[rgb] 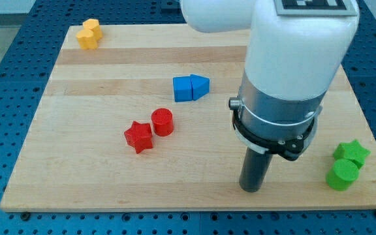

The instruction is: Move the red circle towards the center right

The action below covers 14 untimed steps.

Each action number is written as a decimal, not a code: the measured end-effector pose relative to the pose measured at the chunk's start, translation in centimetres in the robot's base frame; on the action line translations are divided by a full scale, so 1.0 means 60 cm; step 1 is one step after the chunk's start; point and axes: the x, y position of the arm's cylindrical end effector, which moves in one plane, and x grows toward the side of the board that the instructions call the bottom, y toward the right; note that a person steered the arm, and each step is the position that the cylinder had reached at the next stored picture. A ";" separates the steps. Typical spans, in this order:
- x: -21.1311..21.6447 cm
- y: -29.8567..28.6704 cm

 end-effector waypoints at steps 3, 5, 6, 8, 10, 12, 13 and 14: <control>0.007 -0.281; -0.077 -0.409; -0.128 -0.377; -0.184 -0.275; -0.193 -0.115; -0.287 -0.009; -0.331 0.044; -0.359 0.096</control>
